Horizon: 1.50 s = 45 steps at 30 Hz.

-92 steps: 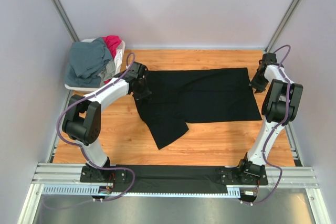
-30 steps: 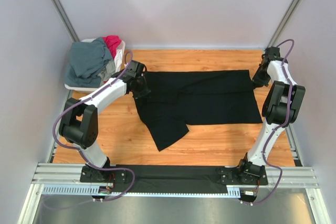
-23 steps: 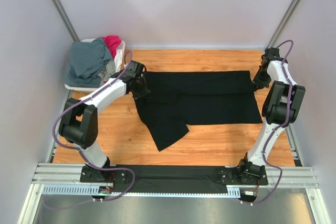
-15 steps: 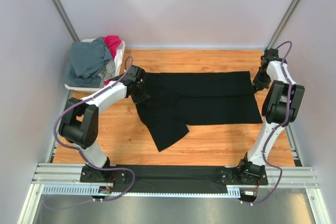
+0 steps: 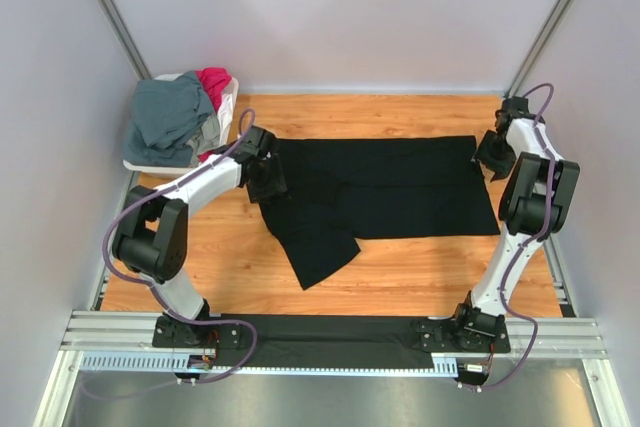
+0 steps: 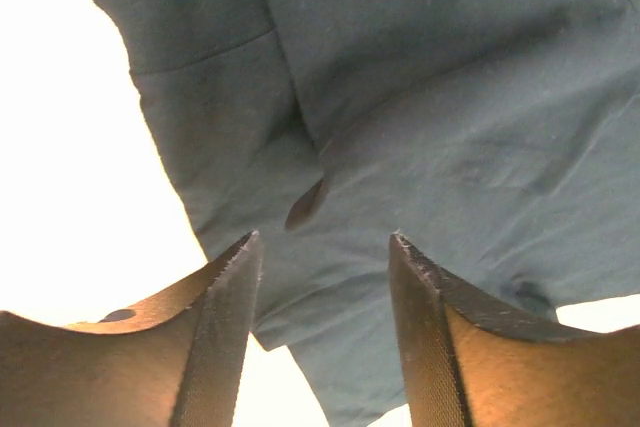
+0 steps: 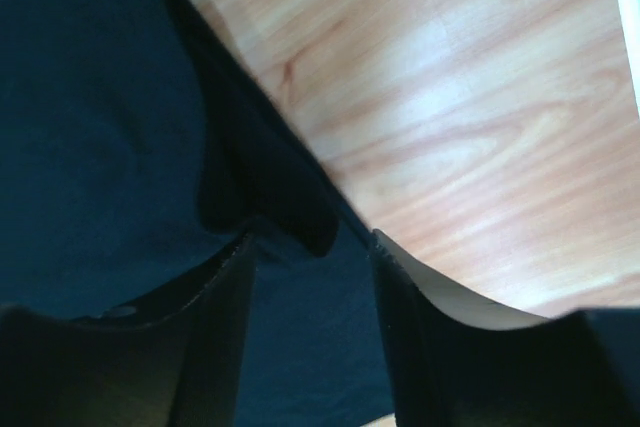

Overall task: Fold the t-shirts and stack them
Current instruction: Fold the tshirt

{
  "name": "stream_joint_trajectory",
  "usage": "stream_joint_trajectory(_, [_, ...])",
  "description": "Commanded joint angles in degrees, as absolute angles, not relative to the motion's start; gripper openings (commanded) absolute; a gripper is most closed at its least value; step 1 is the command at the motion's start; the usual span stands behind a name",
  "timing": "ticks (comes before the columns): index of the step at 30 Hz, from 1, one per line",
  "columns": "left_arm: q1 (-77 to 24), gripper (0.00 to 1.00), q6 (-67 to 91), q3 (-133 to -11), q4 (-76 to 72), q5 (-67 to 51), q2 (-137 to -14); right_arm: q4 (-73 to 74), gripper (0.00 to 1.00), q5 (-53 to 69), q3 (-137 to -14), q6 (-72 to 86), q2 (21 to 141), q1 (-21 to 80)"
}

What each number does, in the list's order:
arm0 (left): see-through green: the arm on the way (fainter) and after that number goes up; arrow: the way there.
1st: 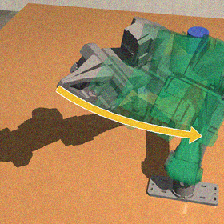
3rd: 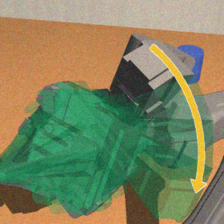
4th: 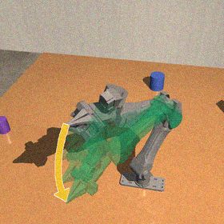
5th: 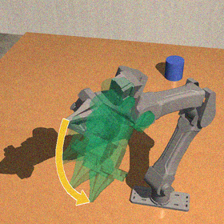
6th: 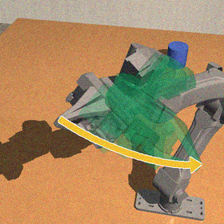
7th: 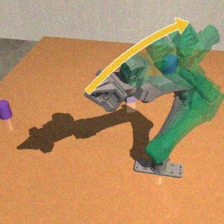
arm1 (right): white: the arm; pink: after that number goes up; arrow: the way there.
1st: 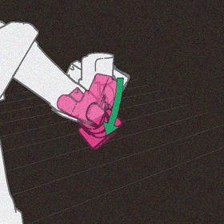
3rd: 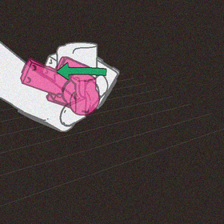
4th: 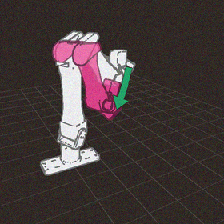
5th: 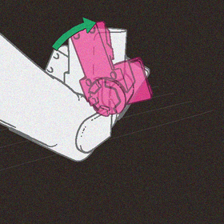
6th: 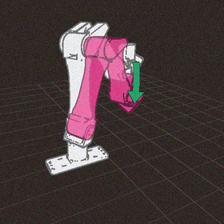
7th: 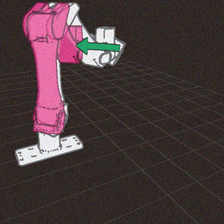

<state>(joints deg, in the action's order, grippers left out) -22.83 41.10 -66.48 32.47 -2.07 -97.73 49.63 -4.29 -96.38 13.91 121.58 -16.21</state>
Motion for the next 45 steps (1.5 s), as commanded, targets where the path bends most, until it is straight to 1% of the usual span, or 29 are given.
stream_joint_trajectory(1, [-22.8, 0.62, 38.9, -67.7, 35.6, -0.1, -91.7, 48.1, 0.56, -3.1, -94.0, 15.4, 113.0, -16.4])
stream_joint_trajectory(2, [-22.9, 0.67, 39.0, -67.2, 35.9, -0.2, -90.6, 47.4, 0.58, -3.3, -92.4, 16.7, 111.5, -16.5])
stream_joint_trajectory(3, [-22.9, 0.69, 39.3, -65.5, 36.3, -0.1, -89.6, 46.9, 0.63, -3.3, -90.9, 17.7, 108.5, -16.6])
stream_joint_trajectory(4, [-23.1, 0.7, 39.6, -64.5, 36.3, -0.1, -87.5, 46.3, 0.66, -3.0, -87.1, 18.6, 106.8, -16.9])
stream_joint_trajectory(5, [-23.6, 0.73, 40.7, -63.4, 36.1, -0.2, -86.3, 45.6, 0.71, -2.9, -85.1, 19.7, 105.1, -16.9])
stream_joint_trajectory(6, [-23.8, 0.75, 41.5, -61.1, 35.7, -0.2, -84.2, 44.1, 0.78, -3.4, -82.9, 21.5, 101.5, -17.0])
stream_joint_trajectory(7, [-24.3, 0.76, 42.2, -59.9, 35.7, -0.1, -83.2, 43.3, 0.8, -3.7, -78.0, 22.6, 99.6, -17.3])
stream_joint_trajectory(8, [-25.4, 0.76, 43.1, -58.5, 35.4, -0.2, -82.0, 42.5, 0.81, -3.4, -75.6, 23.4, 97.8, -17.5])
stream_joint_trajectory(10, [-26.6, 0.76, 46.6, -54.0, 34.3, 1.7, -78.1, 39.4, 0.82, -0.9, -69.8, 26.8, 92.1, -18.3])
stream_joint_trajectory(11, [-27.9, 0.77, 48.0, -50.0, 32.6, 1.8, -76.6, 36.4, 0.82, 2.2, -63.6, 28.0, 88.4, -18.4])
stream_joint_trajectory(12, [-28.6, 0.77, 51.6, -47.7, 31.2, 2.0, -73.2, 35.2, 0.81, 4.8, -60.9, 30.1, 86.6, -18.5])
stream_joint_trajectory(14, [-31.0, 0.77, 55.9, -42.9, 27.8, 1.6, -69.7, 32.8, 0.81, 5.7, -54.0, 31.1, 83.2, -18.4])
stream_joint_trajectory(15, [-32.3, 0.77, 58.3, -38.8, 25.0, 1.9, -66.5, 31.6, 0.81, 4.0, -52.6, 31.2, 80.7, -18.4])
stream_joint_trajectory(17, [-37.9, 0.77, 64.3, -34.5, 22.9, 5.3, -63.6, 31.9, 0.81, 0.6, -49.8, 30.9, 78.2, -18.5])
stream_joint_trajectory(18, [-40.0, 0.77, 66.0, -33.2, 22.6, 6.7, -61.6, 32.1, 0.81, -3.1, -49.3, 30.8, 77.8, -18.5])
stream_joint_trajectory(19, [-43.3, 0.77, 69.1, -32.2, 22.1, 8.5, -60.9, 32.0, 0.81, -3.9, -48.9, 31.3, 77.4, -18.7])
stream_joint_trajectory(23, [-50.4, 0.77, 76.6, -25.9, 15.4, 10.6, -59.9, 28.2, 0.81, -4.7, -45.8, 34.9, 76.4, -19.2])
stream_joint_trajectory(25, [-53.2, 0.77, 79.5, -24.9, 13.4, 12.6, -60.7, 26.8, 0.81, -4.7, -44.7, 35.9, 76.3, -19.5])
stream_joint_trajectory(26, [-56.4, 0.77, 82.2, -24.9, 12.7, 13.8, -61.2, 26.1, 0.81, -4.3, -44.2, 37.2, 76.3, -19.7])
stream_joint_trajectory(28, [-61.6, 0.77, 85.2, -25.9, 14.2, 17.0, -63.5, 24.3, 0.8, -2.4, -42.5, 38.1, 76.3, -19.9])
stream_joint_trajectory(30, [-64.0, 0.77, 88.5, -27.7, 17.3, 18.5, -65.7, 22.6, 0.8, -0.8, -41.5, 39.0, 76.5, -20.0])
stream_joint_trajectory(32, [-65.9, 0.76, 89.9, -28.0, 17.1, 20.0, -66.5, 21.6, 0.8, -0.9, -40.9, 39.4, 76.7, -20.0])
stream_joint_trajectory(37, [-67.4, 0.72, 95.3, -27.4, 16.4, 20.3, -69.6, 21.3, 0.79, 2.0, -40.7, 39.9, 76.6, -20.0])
stream_joint_trajectory(43, [-68.0, 0.56, 98.6, -31.2, 22.1, 20.8, -73.4, 21.4, 0.78, 0.5, -40.8, 39.2, 75.5, -20.0])
stream_joint_trajectory(44, [-68.2, 0.48, 99.0, -31.9, 23.7, 20.7, -73.8, 21.4, 0.78, 0.4, -40.8, 39.1, 75.7, -20.0])
stream_joint_trajectory(45, [-68.3, 0.45, 99.4, -32.3, 24.4, 20.8, -74.4, 21.5, 0.78, 0.1, -41.0, 38.9, 75.8, -20.0])
